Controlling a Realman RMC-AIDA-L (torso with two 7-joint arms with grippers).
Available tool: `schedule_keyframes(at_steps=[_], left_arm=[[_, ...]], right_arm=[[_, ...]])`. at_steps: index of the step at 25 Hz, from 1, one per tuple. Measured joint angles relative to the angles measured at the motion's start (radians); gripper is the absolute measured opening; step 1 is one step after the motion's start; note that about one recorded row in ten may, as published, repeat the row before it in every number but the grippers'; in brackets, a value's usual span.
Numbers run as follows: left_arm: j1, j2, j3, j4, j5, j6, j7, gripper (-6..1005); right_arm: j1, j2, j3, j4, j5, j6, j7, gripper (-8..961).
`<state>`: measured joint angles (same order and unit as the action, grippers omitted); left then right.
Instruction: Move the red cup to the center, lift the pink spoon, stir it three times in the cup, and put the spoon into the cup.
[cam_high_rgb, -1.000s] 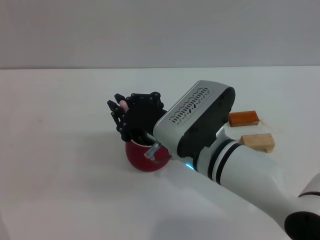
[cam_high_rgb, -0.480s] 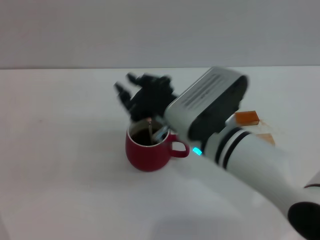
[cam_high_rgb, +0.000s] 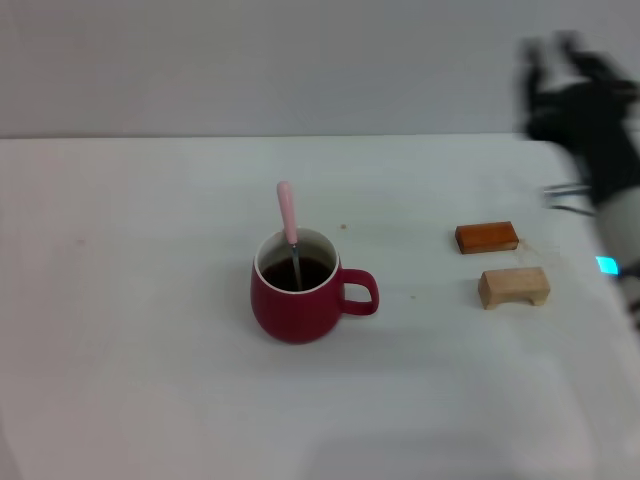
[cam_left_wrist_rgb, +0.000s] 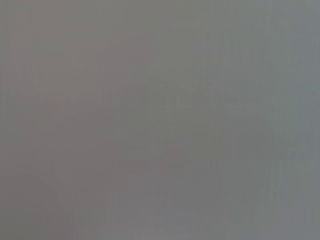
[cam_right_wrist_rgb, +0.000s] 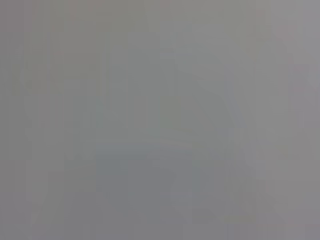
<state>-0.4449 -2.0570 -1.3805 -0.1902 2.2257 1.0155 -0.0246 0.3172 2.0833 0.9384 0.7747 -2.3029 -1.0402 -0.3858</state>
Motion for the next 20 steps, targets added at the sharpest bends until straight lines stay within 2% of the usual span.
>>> schedule_keyframes(at_steps=[3,4,5,7,8,9,12,13,16,20], left_arm=[[0.004,-0.001,0.0,0.0,-0.002,0.006,0.0,802],[0.004,-0.001,0.0,0.0,-0.002,0.006,0.0,802],[0.005,-0.002,0.0,-0.001,-0.002,0.007,-0.001,802],[0.007,-0.002,0.0,0.001,-0.002,0.007,-0.002,802],[0.007,-0.003,0.0,0.006,-0.002,0.004,-0.002,802],[0.007,-0.003,0.0,0.006,-0.002,0.004,-0.002,802],[0.016,-0.003,-0.006,0.008,-0.003,0.003,-0.014,802],[0.024,-0.003,-0.008,0.006,-0.002,0.002,-0.021,802],[0.032,-0.003,-0.007,0.006,0.0,0.0,-0.024,802],[0.034,-0.006,-0.002,0.008,0.002,-0.009,-0.024,802]], right_arm=[[-0.024,-0.001,0.008,-0.124,0.089,-0.205,0.032,284],[-0.024,-0.001,0.008,-0.124,0.089,-0.205,0.032,284],[-0.029,-0.003,0.009,-0.175,0.129,-0.269,0.059,284],[-0.033,-0.007,0.02,-0.273,0.187,-0.364,0.139,284],[-0.025,-0.012,0.048,-0.409,0.206,-0.431,0.298,284],[-0.025,-0.012,0.048,-0.409,0.206,-0.431,0.298,292],[0.01,-0.025,0.06,-0.615,0.201,-0.478,0.543,315],[0.038,-0.035,0.055,-0.747,0.197,-0.484,0.663,323],[0.041,-0.045,0.061,-0.811,0.207,-0.486,0.717,346],[0.026,-0.051,0.067,-0.817,0.233,-0.488,0.721,361]])
